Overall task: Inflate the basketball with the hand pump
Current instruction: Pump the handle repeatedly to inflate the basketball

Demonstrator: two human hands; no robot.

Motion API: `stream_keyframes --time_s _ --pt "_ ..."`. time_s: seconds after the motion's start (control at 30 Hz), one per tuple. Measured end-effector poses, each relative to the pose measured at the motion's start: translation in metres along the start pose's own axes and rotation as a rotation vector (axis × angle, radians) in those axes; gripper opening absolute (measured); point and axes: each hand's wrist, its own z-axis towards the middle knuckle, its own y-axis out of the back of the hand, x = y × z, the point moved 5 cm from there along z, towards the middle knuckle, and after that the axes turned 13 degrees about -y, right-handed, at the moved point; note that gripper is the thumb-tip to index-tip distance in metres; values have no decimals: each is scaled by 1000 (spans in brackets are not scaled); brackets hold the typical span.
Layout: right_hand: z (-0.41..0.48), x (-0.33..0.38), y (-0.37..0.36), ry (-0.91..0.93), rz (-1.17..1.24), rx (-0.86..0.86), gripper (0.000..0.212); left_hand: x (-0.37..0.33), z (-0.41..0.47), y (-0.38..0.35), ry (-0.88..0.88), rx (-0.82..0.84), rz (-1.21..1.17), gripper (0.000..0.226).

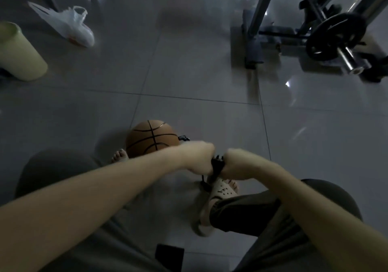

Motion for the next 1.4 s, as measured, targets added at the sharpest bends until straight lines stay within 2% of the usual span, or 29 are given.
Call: stream_keyframes --time_s 0.17,0.27,0.47,0.6,0.73,0.8,0.87,0.93,1.03,1.13,1.2,1.33,1.4 --pt "21 -3 36 -49 95 -20 20 12 26 28 56 -31 -122 16" --pt "57 -9 15 -114 62 -17 17 26 54 -2 85 -16 -142 15" --pt "88 -29 -50 -143 71 -23 29 35 82 -72 83 35 -54 17" --pt "91 -21 -77 -125 38 -87 26 44 72 -98 103 33 -55 23" --pt "73 -9 -89 -147 -15 10 29 34 45 -100 99 111 -49 20" --pt "54 -3 -87 -109 -6 56 30 28 28 -92 80 155 -51 23" --pt "32 2 -65 -52 -34 25 30 20 13 -68 52 162 -69 22" --pt "11 5 -29 -6 -58 -8 26 7 0 -32 26 126 -61 22" --pt "-9 3 29 -2 20 32 26 -5 -2 25 24 20 -54 21" --pt "6 -1 49 -61 64 21 17 0 16 41 61 -14 -97 14" --pt "26 -2 34 -79 25 12 15 9 32 23 81 -9 -105 15" --pt "65 -13 -10 -100 -65 5 26 24 60 -32 92 -17 -86 16" --pt "79 -21 -33 -103 -66 -13 24 29 67 -57 93 -8 -94 17"
